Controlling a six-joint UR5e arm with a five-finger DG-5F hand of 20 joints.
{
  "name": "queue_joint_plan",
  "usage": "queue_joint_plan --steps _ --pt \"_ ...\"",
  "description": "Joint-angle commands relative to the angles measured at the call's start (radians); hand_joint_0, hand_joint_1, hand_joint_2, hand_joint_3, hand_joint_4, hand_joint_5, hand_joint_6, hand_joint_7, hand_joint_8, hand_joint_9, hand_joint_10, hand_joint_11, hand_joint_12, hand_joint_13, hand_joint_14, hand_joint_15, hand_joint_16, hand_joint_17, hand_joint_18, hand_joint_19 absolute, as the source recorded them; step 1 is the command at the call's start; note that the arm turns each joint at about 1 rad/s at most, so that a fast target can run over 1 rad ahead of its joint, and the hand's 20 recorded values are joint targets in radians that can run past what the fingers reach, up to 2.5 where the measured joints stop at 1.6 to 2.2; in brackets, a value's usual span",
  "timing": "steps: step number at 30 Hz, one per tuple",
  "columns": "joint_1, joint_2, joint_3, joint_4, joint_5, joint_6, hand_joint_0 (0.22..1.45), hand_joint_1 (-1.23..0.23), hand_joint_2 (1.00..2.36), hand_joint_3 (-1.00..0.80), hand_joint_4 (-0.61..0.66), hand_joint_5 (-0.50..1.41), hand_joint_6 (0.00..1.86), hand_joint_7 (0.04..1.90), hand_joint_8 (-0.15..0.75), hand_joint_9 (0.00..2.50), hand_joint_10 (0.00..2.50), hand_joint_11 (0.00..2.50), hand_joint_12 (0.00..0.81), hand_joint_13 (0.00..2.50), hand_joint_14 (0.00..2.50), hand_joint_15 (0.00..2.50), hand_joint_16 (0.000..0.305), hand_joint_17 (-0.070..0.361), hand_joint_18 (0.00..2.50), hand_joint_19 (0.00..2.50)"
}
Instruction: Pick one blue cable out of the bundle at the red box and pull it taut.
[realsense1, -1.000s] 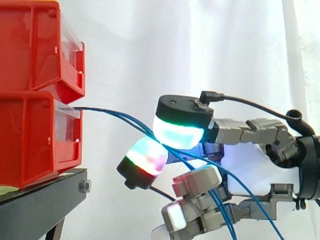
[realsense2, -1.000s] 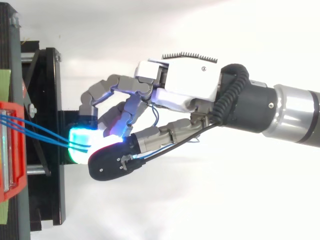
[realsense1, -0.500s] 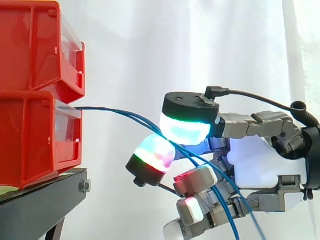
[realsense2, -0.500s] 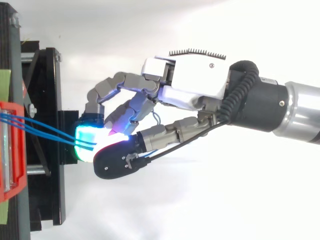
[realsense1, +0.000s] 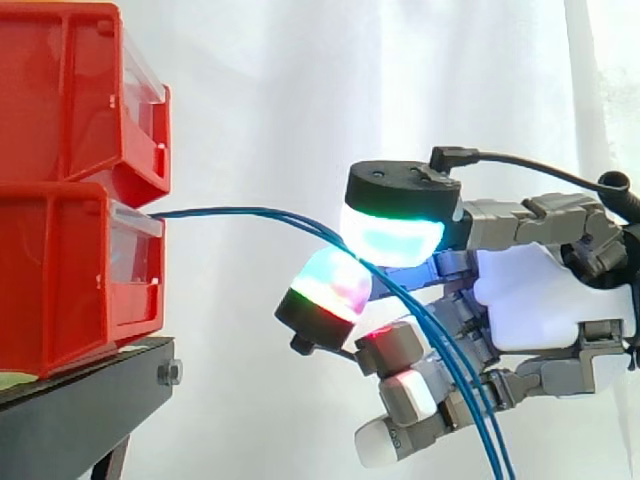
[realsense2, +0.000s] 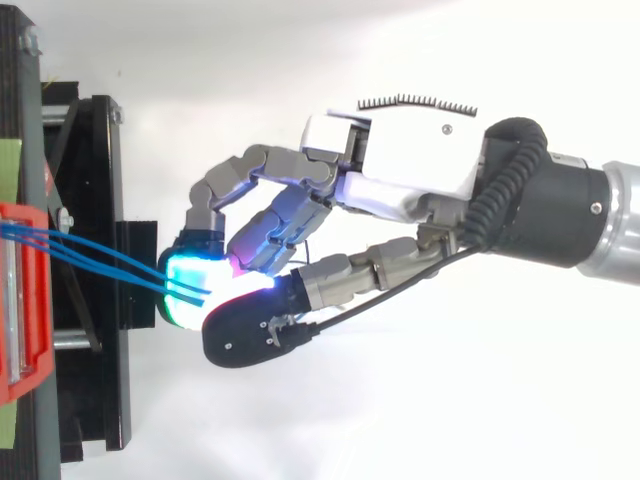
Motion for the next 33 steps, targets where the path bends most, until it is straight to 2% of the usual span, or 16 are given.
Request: queue_joint_plan --steps 1,7,22,29,33 --pt "0.001 0.001 0.000 -0.003 0.001 -0.001 0.67 -0.89 1.02 -0.13 0.04 -0.19 0.91 0.94 0.344 0.89 0.00 1.40 0.351 0.96 0.03 0.81 0.051 0.114 0.60 0.36" --pt "0.004 0.000 0.000 -0.003 0.001 -0.003 0.70 -0.92 1.02 -0.24 0.09 -0.19 0.90 0.88 0.343 0.89 0.00 1.38 0.353 0.97 0.03 0.81 0.051 0.114 0.61 0.36" --pt "0.006 0.000 0.000 0.000 0.001 -0.001 0.65 -0.85 1.01 -0.39 0.13 -0.18 0.89 0.93 0.349 0.95 0.00 1.37 0.354 0.98 0.03 0.80 0.050 0.112 0.61 0.40" --pt "0.007 0.000 0.000 0.000 0.003 -0.001 0.62 -0.81 1.02 -0.20 0.03 -0.15 0.90 1.09 0.329 1.00 0.00 1.36 0.350 0.99 0.03 0.80 0.049 0.111 0.61 0.43" --pt "0.007 0.000 0.000 0.000 0.007 -0.001 0.60 -0.73 1.01 -0.19 0.01 -0.14 0.90 1.12 0.353 1.06 0.00 1.33 0.383 1.03 0.02 0.79 0.056 0.126 0.66 0.43"
